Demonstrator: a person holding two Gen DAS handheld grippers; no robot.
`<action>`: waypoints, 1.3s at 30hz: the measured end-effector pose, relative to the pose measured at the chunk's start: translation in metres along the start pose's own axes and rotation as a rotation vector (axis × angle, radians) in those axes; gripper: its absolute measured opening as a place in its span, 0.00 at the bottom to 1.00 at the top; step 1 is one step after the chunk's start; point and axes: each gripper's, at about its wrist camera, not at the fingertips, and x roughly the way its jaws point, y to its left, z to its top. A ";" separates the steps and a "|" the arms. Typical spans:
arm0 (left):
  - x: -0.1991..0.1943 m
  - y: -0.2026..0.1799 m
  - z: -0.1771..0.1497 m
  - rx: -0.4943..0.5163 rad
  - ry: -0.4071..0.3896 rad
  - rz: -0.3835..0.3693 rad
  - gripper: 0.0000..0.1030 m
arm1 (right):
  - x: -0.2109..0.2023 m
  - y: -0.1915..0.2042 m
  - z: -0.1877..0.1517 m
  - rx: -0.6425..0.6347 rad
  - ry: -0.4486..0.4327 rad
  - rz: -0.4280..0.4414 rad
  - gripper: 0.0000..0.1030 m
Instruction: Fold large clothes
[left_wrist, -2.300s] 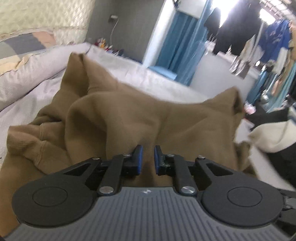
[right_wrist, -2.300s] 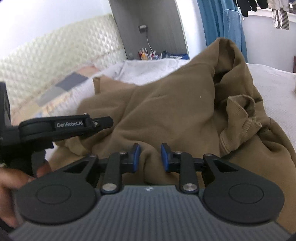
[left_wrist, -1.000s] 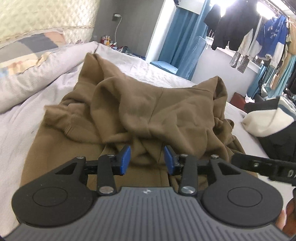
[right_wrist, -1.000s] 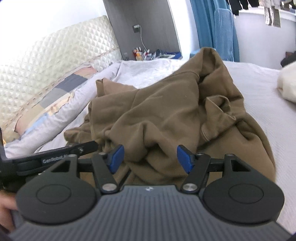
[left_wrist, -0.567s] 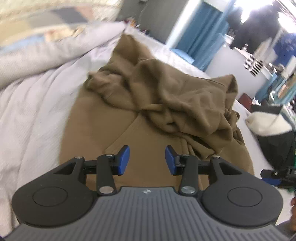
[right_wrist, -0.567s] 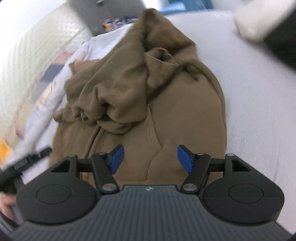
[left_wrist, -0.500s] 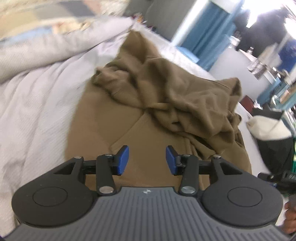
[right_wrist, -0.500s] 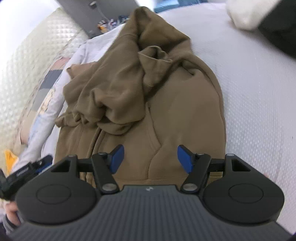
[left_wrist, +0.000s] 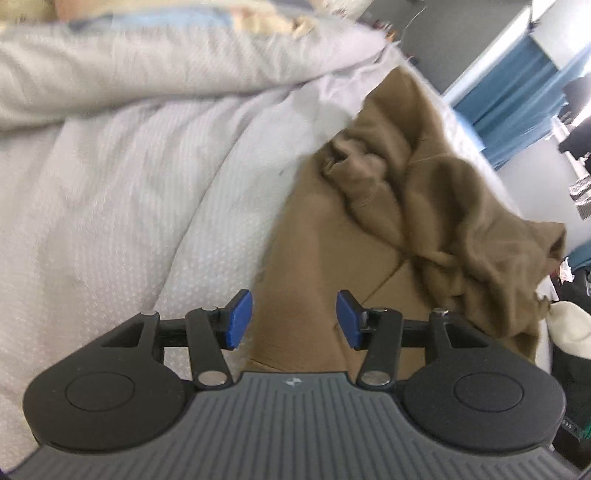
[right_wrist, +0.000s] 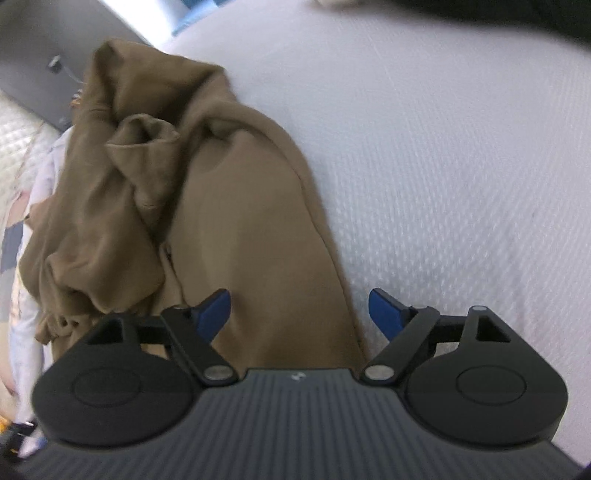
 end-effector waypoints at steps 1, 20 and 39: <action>0.006 0.002 0.000 -0.018 0.022 -0.006 0.55 | 0.003 0.000 0.001 0.000 0.010 0.011 0.84; 0.011 0.009 -0.008 -0.123 0.087 -0.391 0.57 | -0.012 0.011 -0.010 0.004 0.017 0.601 0.95; 0.036 -0.016 -0.016 -0.080 0.247 -0.125 0.58 | 0.033 -0.003 -0.026 0.207 0.056 0.447 0.86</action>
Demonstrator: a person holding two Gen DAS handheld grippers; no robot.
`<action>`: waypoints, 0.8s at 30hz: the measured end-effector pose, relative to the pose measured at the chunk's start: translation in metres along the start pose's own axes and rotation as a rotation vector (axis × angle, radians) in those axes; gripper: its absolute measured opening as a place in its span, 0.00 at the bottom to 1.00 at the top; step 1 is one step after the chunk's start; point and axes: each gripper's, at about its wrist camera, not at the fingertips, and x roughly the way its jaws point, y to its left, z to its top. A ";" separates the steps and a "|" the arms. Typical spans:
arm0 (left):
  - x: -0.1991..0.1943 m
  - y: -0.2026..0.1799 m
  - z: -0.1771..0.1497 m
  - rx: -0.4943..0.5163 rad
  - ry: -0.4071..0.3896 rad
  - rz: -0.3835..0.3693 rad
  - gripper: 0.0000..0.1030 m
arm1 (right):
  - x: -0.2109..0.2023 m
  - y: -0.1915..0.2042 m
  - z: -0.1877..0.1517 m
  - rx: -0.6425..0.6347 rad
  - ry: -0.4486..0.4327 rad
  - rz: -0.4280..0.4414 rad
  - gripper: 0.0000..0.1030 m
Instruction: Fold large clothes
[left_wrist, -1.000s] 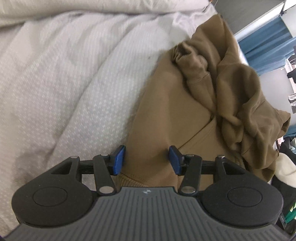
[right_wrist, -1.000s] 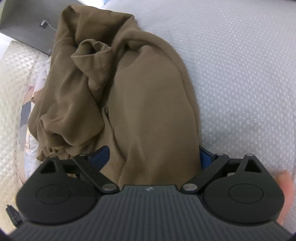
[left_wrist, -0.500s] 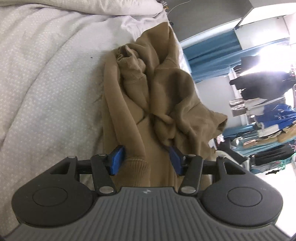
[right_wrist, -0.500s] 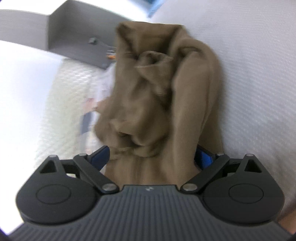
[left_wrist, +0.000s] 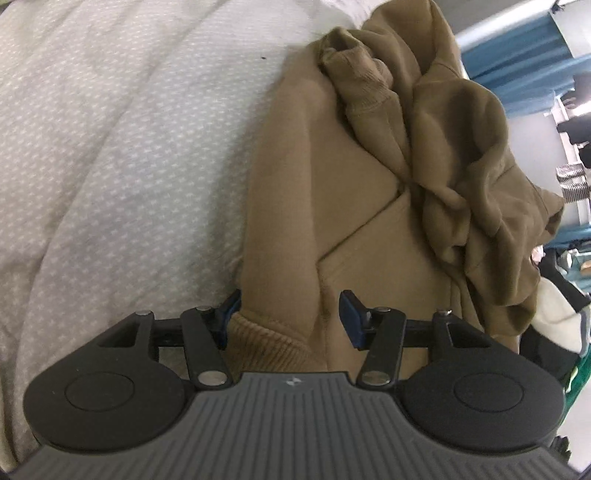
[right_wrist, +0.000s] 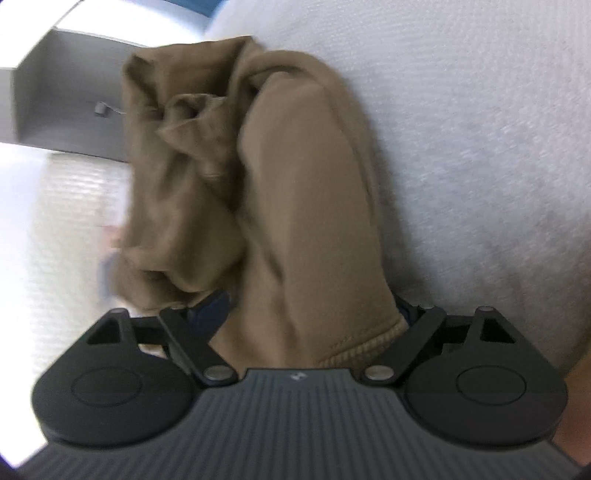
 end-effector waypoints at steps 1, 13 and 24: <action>-0.001 -0.002 0.000 0.006 -0.003 -0.010 0.58 | 0.000 0.004 0.000 -0.011 0.004 0.053 0.86; -0.007 -0.027 -0.010 0.105 -0.093 0.042 0.22 | 0.029 0.019 0.001 -0.128 0.014 -0.081 0.28; -0.090 -0.015 -0.012 -0.035 -0.231 -0.162 0.12 | -0.041 0.028 -0.005 -0.199 -0.160 0.199 0.12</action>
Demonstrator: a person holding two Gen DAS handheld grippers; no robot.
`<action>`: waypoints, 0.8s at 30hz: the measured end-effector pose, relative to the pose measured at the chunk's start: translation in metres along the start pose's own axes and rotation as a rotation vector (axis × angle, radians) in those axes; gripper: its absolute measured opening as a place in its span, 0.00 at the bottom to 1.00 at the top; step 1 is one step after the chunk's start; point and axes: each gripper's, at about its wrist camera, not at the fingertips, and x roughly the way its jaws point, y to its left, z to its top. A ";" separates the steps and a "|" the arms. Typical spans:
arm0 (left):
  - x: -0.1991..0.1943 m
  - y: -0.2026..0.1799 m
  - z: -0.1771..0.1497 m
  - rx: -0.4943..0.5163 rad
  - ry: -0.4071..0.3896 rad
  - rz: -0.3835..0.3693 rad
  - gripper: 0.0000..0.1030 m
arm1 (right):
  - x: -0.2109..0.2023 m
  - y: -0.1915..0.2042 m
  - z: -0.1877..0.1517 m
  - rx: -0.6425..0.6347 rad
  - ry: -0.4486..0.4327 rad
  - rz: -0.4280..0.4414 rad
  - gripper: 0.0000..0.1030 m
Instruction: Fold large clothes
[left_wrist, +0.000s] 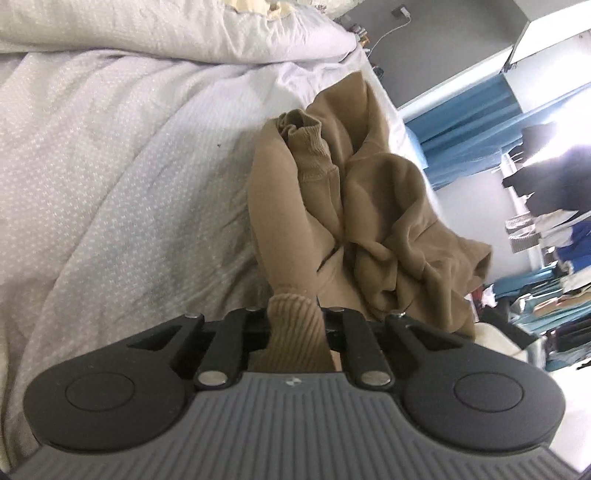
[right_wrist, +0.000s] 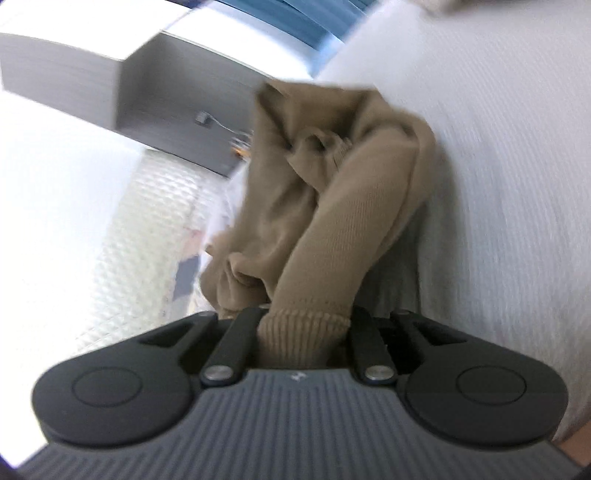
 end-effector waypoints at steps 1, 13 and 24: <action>-0.007 -0.004 0.001 0.002 -0.002 -0.011 0.12 | -0.005 0.000 0.002 0.020 -0.012 0.020 0.12; -0.124 -0.009 -0.037 0.111 -0.022 -0.150 0.12 | -0.115 0.027 -0.011 -0.070 -0.011 0.147 0.12; -0.207 0.036 -0.107 0.078 -0.005 -0.254 0.12 | -0.188 0.030 -0.045 -0.030 0.028 0.188 0.12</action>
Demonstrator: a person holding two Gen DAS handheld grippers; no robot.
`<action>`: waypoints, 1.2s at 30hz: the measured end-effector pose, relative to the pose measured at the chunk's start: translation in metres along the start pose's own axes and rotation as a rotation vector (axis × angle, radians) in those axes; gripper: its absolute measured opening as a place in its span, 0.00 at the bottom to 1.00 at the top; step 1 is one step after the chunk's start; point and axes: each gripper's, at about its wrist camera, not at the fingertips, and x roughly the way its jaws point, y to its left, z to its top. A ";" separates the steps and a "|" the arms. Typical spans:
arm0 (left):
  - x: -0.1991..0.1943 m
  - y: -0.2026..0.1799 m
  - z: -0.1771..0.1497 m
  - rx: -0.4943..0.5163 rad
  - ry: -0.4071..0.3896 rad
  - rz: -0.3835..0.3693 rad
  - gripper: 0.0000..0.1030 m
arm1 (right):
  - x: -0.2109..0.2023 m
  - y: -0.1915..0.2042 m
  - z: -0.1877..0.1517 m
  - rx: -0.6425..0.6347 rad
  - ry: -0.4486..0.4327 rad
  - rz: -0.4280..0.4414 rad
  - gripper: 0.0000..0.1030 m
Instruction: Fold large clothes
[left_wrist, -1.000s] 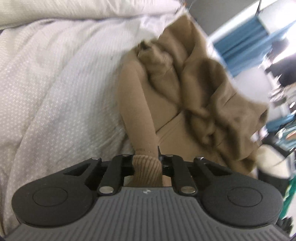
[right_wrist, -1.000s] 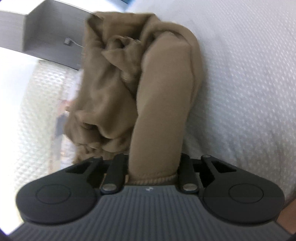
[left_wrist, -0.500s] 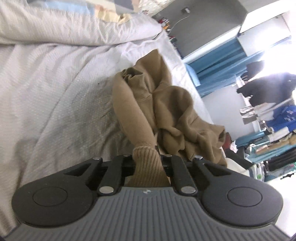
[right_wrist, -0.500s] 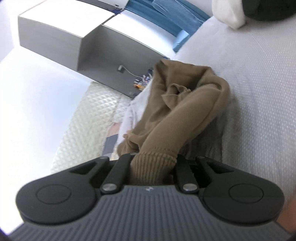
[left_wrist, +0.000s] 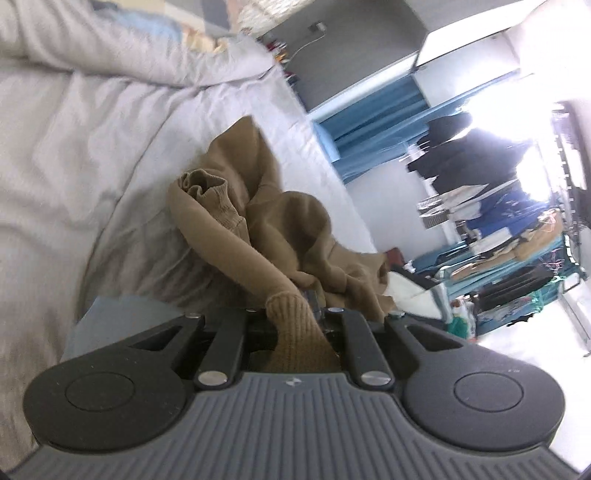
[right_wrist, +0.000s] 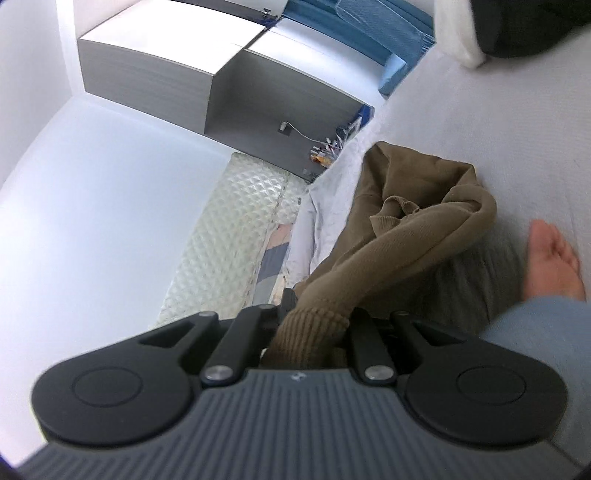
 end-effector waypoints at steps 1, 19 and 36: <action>0.002 0.001 0.000 -0.005 -0.004 -0.007 0.12 | 0.005 0.000 0.001 0.003 0.006 -0.004 0.12; 0.213 -0.090 0.175 0.020 -0.109 0.170 0.13 | 0.170 -0.035 0.123 0.307 -0.196 -0.201 0.13; 0.444 -0.030 0.252 0.171 0.008 0.295 0.17 | 0.301 -0.140 0.151 0.404 -0.196 -0.313 0.16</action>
